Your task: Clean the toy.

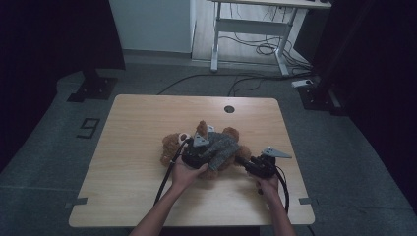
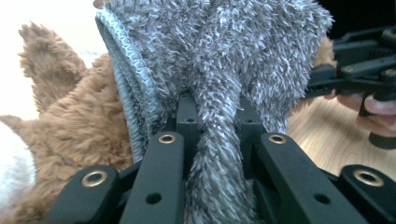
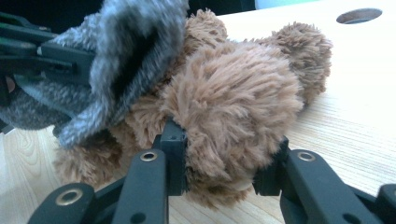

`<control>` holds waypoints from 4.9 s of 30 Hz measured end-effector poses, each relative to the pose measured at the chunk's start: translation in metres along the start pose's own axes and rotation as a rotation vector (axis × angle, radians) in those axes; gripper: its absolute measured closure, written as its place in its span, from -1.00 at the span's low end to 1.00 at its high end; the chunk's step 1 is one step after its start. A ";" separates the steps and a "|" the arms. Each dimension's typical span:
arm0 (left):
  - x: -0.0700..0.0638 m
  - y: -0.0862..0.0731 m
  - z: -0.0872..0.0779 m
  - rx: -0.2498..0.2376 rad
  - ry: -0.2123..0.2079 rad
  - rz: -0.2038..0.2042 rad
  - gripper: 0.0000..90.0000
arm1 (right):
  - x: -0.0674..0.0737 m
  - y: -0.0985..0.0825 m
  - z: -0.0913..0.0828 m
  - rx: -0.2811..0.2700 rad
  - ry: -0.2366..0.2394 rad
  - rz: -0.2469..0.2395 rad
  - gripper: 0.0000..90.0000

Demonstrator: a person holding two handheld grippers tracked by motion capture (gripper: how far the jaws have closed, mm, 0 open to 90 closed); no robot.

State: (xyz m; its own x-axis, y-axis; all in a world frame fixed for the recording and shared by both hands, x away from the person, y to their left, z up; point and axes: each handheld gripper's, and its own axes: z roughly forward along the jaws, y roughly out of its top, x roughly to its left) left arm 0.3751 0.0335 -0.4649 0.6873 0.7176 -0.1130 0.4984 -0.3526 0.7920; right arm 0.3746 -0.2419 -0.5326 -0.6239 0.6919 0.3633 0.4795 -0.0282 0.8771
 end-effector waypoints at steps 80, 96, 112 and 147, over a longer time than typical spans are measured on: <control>0.044 -0.030 -0.045 -0.067 0.055 -0.063 0.71 | -0.005 -0.004 0.001 0.009 0.026 0.043 0.41; 0.045 -0.074 -0.046 -0.077 0.003 -0.085 0.72 | -0.005 -0.005 0.002 0.035 0.041 0.026 0.40; 0.048 -0.094 -0.038 0.030 0.001 -0.086 0.71 | -0.004 -0.006 0.003 0.032 0.039 0.026 0.40; 0.081 -0.015 -0.059 -0.029 0.148 -0.101 0.70 | -0.002 -0.002 -0.002 0.037 0.028 -0.002 0.32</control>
State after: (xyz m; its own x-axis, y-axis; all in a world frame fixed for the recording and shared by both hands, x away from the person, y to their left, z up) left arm 0.3925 0.1321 -0.4506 0.5480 0.8299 -0.1048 0.5438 -0.2583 0.7984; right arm 0.3738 -0.2442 -0.5343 -0.6417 0.6714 0.3707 0.5005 0.0004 0.8657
